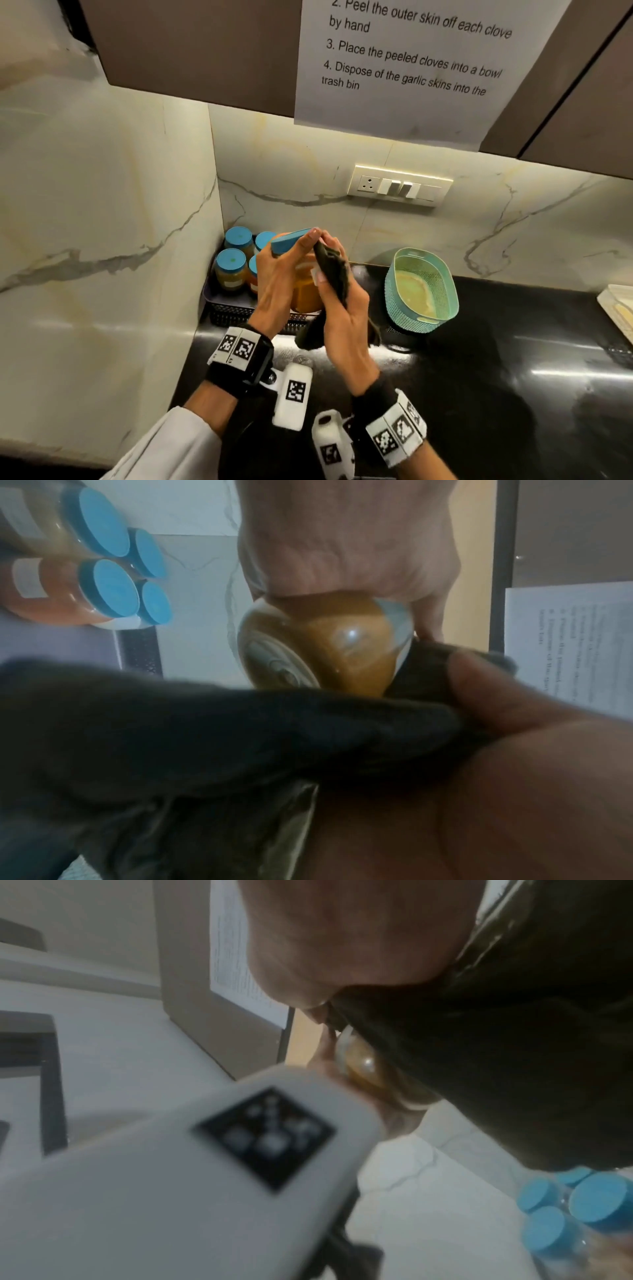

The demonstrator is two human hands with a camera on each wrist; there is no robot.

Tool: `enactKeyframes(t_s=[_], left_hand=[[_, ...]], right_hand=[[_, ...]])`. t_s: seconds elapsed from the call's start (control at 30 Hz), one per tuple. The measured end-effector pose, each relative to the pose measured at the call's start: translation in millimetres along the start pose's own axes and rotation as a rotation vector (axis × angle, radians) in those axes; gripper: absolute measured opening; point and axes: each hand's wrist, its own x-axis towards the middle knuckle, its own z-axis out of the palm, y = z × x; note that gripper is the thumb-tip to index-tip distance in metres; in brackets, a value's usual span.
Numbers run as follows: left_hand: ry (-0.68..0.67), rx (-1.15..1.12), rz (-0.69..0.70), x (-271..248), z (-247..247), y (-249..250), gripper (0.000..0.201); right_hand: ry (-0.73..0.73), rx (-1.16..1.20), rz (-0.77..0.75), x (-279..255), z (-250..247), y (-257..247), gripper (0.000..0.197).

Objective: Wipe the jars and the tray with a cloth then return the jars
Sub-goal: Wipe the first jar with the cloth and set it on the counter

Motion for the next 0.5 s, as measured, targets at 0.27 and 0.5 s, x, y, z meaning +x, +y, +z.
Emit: enactKeyframes(t_s=[0.27, 0.5], left_hand=[[-0.003, 0.003, -0.024, -6.9, -0.4, 1.9, 0.083], [-0.016, -0.021, -0.09, -15.1, 7.0, -3.0, 0.09]], right_hand=[[0.032, -0.01, 0.036, 4.3, -1.2, -11.7, 0.04], [0.097, 0.138, 0.225, 35.7, -18.6, -0.8, 0.029]])
